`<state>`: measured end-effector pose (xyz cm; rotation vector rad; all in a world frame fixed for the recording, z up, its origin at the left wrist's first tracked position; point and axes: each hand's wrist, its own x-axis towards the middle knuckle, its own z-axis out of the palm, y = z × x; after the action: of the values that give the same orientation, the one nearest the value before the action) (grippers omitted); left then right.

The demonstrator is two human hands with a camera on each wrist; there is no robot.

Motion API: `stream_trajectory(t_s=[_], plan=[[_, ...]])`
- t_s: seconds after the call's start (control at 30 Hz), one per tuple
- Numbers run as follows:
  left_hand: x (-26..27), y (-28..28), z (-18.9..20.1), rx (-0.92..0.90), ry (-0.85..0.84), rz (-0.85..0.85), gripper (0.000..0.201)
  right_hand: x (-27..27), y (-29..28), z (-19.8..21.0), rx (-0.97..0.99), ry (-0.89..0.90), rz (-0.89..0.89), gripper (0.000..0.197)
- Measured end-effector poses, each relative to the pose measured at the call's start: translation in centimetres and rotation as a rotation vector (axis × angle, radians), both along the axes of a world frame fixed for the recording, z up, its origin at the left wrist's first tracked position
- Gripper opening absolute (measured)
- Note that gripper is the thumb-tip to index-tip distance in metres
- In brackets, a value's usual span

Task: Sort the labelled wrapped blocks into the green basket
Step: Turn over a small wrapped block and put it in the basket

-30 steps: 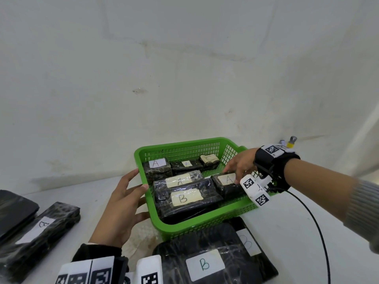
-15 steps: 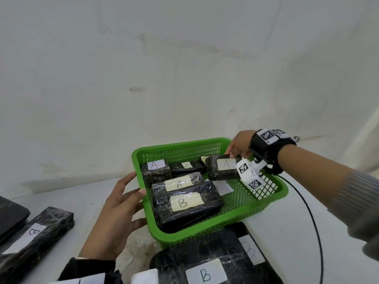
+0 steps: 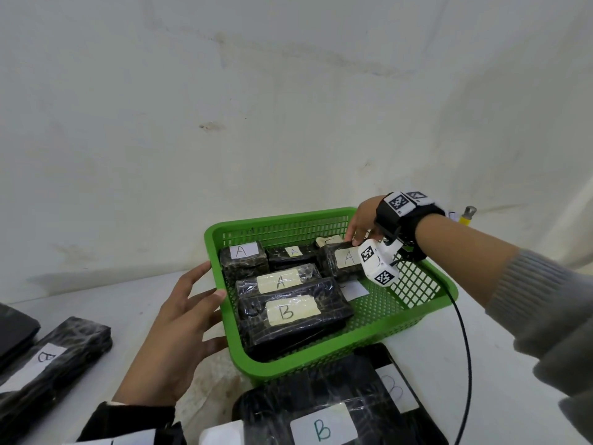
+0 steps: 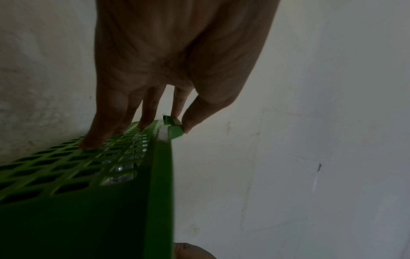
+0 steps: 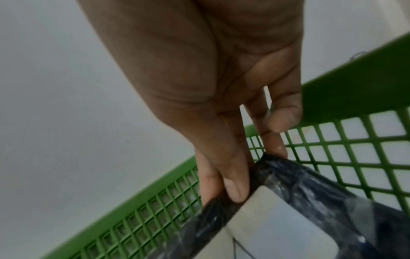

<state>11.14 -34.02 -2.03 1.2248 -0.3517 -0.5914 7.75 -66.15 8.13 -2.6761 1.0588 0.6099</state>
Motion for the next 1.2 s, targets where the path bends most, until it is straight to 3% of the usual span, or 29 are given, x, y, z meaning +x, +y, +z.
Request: stream_trajectory(t_s=[0.13,0.27,0.53,0.8,1.03,1.2], plan=[[0.1,0.0,0.0,0.005,-0.002,-0.003,0.041,-0.3,-0.2,0.1,-0.045,0.032,0.030,0.018],[0.1,0.1,-0.1,0.007,0.000,-0.001,0.041,-0.2,0.3,-0.2,-0.072,0.129,0.081,0.032],[0.4,0.0,-0.2,0.014,0.004,-0.012,0.041,-1.0,-0.1,0.1,0.070,-0.194,-0.052,0.034],[0.3,0.0,-0.4,-0.004,0.007,-0.010,0.041,-3.3,-1.4,-1.7,0.142,-0.082,-0.144,0.037],[0.5,0.0,-0.4,-0.011,0.013,-0.017,0.041,-3.5,-3.5,-3.3,0.350,-0.322,-0.318,0.037],[0.4,0.0,-0.4,-0.002,0.008,-0.007,0.041,-4.4,-3.3,-3.6,0.377,-0.333,-0.366,0.037]])
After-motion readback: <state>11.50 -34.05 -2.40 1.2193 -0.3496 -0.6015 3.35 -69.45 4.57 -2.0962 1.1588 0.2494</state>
